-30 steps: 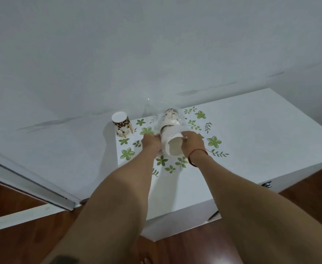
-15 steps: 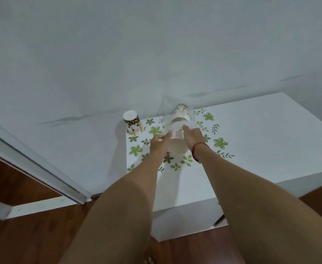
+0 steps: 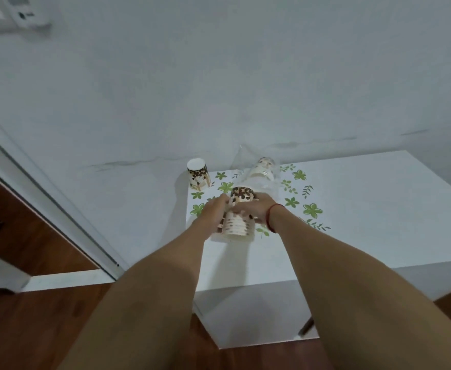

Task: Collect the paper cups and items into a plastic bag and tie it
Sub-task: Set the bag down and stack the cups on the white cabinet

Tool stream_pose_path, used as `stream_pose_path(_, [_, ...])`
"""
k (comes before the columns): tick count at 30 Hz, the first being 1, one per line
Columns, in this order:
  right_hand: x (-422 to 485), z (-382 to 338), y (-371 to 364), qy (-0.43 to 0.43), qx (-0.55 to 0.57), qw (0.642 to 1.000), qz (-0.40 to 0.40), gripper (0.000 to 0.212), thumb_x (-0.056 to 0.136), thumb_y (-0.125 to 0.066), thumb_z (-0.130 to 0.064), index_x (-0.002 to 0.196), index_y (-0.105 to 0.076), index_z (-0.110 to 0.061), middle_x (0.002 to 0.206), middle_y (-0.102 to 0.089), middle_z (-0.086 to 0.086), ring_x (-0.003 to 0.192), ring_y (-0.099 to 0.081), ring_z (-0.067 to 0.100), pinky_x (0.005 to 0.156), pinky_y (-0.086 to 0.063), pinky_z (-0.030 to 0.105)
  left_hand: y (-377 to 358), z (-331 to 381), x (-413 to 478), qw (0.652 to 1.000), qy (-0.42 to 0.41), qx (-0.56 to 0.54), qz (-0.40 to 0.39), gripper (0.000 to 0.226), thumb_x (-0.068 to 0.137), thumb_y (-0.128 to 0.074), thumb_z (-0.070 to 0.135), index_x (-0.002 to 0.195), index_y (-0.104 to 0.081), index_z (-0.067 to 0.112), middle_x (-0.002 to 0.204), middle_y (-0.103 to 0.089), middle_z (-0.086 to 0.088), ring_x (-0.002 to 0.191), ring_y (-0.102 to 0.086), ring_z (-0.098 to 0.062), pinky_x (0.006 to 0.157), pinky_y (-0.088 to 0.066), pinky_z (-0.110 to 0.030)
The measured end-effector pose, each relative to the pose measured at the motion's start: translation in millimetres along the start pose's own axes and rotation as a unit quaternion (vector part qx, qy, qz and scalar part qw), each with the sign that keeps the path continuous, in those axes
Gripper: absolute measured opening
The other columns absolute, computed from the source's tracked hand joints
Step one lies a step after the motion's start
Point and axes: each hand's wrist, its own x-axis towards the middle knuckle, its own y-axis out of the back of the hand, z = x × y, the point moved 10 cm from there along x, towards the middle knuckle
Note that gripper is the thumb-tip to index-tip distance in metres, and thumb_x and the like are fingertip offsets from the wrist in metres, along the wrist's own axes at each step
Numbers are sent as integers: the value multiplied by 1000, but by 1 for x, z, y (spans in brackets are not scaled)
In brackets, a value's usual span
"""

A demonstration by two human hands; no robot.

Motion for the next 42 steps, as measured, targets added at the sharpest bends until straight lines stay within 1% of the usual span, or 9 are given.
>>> stream_pose_path(5, [-6, -59, -26, 107, 7, 994, -21, 85, 62, -86, -7, 133, -40, -15, 89, -66, 1, 71, -64, 13, 59, -52, 21, 52, 38, -8, 994, -66, -39, 73, 22, 91, -43, 34, 96, -62, 24, 84, -62, -3, 71, -59, -20, 64, -48, -27])
stream_pose_path(7, [-4, -79, -30, 136, 5, 991, 4, 83, 61, -86, -8, 132, -43, -13, 100, -65, 2, 88, -65, 17, 74, -55, 27, 71, 55, -7, 991, -85, -47, 95, 24, 91, -43, 35, 95, -63, 22, 85, -66, -3, 70, -62, -18, 62, -49, -27])
stream_pose_path(9, [0, -102, -33, 160, -23, 986, 33, 77, 60, -87, -12, 127, -49, -11, 112, -64, 4, 103, -63, 21, 88, -52, 32, 85, 73, -5, 989, -97, -56, 100, 36, 94, -40, 40, 106, -64, 16, 95, -69, -8, 79, -66, -22, 68, -55, -31])
stream_pose_path(16, [13, -202, -40, 244, -122, 959, 82, 62, 62, -83, -20, 117, -55, -18, 94, -60, -5, 81, -57, 12, 67, -41, 20, 128, 138, 7, 975, -161, -86, 130, 60, 92, -39, 64, 118, -62, 15, 116, -67, -15, 106, -67, -29, 90, -56, -46])
stream_pose_path(20, [35, -232, -49, 263, -123, 953, 86, 67, 62, -83, -20, 121, -51, -19, 95, -58, -6, 87, -56, 14, 74, -41, 23, 153, 168, 24, 964, -196, -87, 157, 50, 91, -44, 63, 111, -61, 20, 99, -67, -5, 100, -66, -25, 95, -54, -48])
stream_pose_path(28, [99, -214, -63, 225, -129, 960, 104, 77, 66, -82, -16, 132, -43, -16, 121, -60, 6, 109, -58, 23, 91, -47, 29, 159, 152, 93, 974, -175, -29, 138, 49, 90, -45, 62, 118, -58, 24, 87, -64, -4, 90, -64, -26, 96, -52, -51])
stream_pose_path(33, [130, -159, -77, 149, -218, 960, 94, 74, 69, -80, -21, 129, -40, -11, 121, -60, 9, 110, -59, 28, 90, -51, 35, 143, 91, 126, 981, -119, -8, 152, 44, 90, -50, 54, 120, -59, 24, 113, -67, -8, 105, -64, -27, 97, -51, -46])
stream_pose_path(39, [134, -131, -79, 138, -197, 962, 126, 66, 73, -77, -18, 128, -39, -10, 119, -61, 10, 108, -59, 28, 91, -50, 37, 134, 73, 137, 984, -109, -3, 143, 37, 90, -53, 46, 117, -61, 21, 114, -65, -6, 105, -62, -24, 91, -51, -37])
stream_pose_path(42, [125, -127, -83, 130, -208, 964, 107, 66, 75, -76, -19, 129, -39, -8, 122, -59, 11, 112, -58, 30, 95, -49, 40, 136, 71, 132, 982, -93, 3, 164, 52, 89, -54, 53, 126, -59, 16, 124, -62, -8, 115, -59, -25, 97, -48, -34])
